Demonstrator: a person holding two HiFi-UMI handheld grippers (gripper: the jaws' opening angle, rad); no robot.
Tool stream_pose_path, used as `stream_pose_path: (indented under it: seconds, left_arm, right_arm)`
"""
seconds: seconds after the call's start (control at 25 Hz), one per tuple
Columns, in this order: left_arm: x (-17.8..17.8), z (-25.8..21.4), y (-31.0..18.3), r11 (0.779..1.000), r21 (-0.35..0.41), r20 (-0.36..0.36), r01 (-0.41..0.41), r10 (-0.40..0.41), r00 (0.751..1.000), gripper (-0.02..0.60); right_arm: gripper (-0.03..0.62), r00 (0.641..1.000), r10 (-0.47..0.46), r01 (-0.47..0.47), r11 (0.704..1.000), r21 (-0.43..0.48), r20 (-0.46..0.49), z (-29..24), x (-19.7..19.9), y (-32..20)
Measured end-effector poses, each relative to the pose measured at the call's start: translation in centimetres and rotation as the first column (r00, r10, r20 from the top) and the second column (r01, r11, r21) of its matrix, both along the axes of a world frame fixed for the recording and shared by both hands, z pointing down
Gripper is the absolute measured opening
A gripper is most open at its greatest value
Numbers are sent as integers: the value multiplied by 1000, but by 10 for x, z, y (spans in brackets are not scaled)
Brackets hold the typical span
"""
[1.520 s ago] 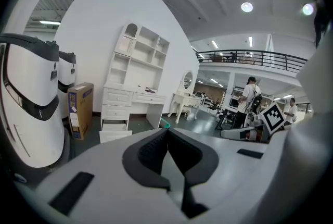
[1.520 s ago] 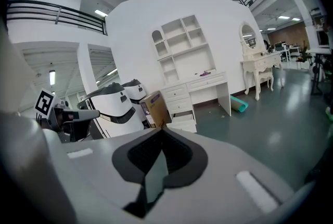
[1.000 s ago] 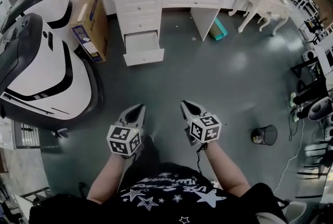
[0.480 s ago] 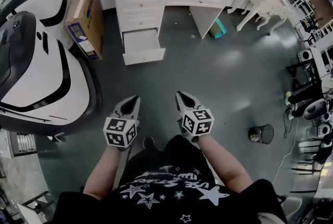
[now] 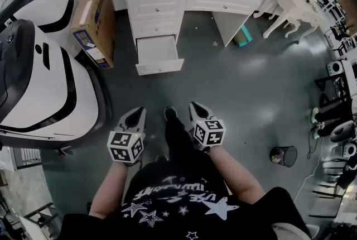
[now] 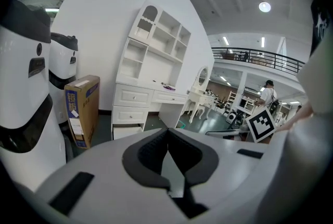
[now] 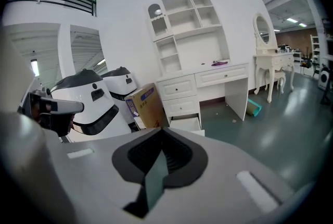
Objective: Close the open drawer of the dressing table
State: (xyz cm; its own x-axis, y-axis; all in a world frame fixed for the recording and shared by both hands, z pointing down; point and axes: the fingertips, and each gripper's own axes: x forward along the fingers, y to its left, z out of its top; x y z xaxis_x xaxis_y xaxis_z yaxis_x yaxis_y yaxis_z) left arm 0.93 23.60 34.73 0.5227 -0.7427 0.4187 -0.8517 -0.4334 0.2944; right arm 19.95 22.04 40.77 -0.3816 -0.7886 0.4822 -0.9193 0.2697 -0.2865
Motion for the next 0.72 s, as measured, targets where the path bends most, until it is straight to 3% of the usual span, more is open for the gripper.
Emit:
stream_pose_path:
  seconds: [0.2, 0.4, 0.72]
  left_arm:
    - [-9, 11, -61, 997, -33, 27, 67, -67, 997, 9]
    - [-7, 27, -126, 993, -60, 66, 101, -97, 993, 9]
    - [-18, 57, -195, 976, -115, 130, 187, -171, 977, 9]
  right_arm:
    - [5, 1000, 4, -3, 998, -59, 15, 28, 3, -74]
    - [5, 998, -61, 64, 995, -79, 34, 39, 5, -154]
    - [5, 989, -143, 145, 974, -174, 22, 82, 16, -235]
